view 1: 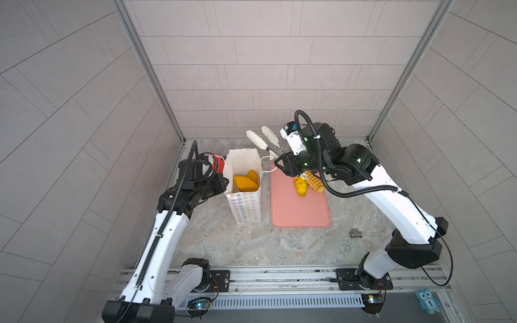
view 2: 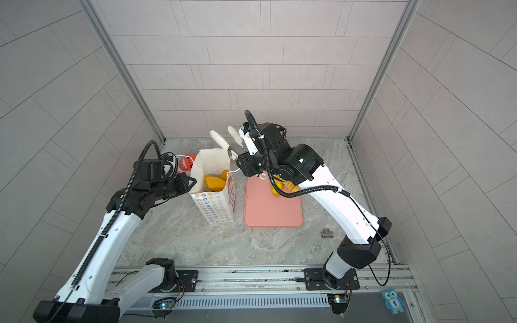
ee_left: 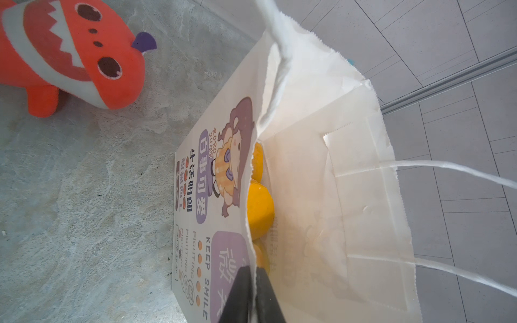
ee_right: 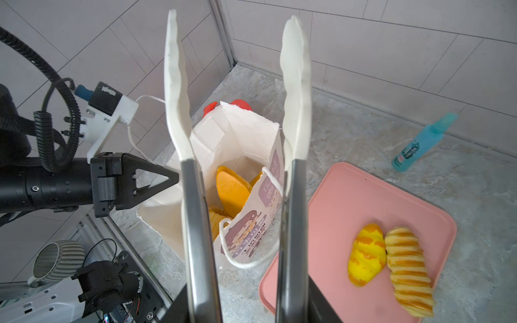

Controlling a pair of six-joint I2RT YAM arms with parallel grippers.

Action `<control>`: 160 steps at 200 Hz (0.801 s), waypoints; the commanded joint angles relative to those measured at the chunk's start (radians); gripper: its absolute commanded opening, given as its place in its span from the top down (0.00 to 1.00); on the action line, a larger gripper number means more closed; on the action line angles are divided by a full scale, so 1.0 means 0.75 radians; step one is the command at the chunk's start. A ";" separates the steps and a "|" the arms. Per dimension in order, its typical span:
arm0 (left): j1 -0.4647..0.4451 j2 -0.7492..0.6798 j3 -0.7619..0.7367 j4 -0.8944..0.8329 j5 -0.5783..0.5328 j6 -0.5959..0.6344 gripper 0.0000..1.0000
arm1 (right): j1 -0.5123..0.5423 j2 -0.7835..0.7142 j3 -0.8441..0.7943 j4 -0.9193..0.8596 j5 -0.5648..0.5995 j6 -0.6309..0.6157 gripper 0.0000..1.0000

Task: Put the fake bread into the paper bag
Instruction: 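Move the open tongs back over the tray toward the mottled yellow bun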

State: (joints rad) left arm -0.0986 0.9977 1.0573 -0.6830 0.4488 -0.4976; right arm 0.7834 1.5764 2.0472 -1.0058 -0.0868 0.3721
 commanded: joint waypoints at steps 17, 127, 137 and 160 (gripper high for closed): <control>0.005 0.000 0.039 0.015 0.007 0.007 0.89 | -0.089 -0.106 -0.006 -0.012 0.052 -0.028 0.52; 0.003 0.011 0.044 0.008 0.000 0.009 0.89 | -0.443 -0.315 -0.313 -0.024 -0.025 -0.021 0.51; 0.004 0.011 0.044 0.007 -0.001 0.009 0.89 | -0.457 -0.324 -0.341 -0.022 -0.025 -0.022 0.51; 0.004 0.015 0.046 0.008 -0.001 0.013 0.89 | -0.479 -0.346 -0.411 -0.021 -0.019 -0.030 0.51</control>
State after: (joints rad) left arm -0.0986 1.0046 1.0618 -0.6838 0.4484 -0.4973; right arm 0.4381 1.3579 1.7710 -1.0298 -0.1017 0.3626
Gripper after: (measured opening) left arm 0.112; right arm 0.488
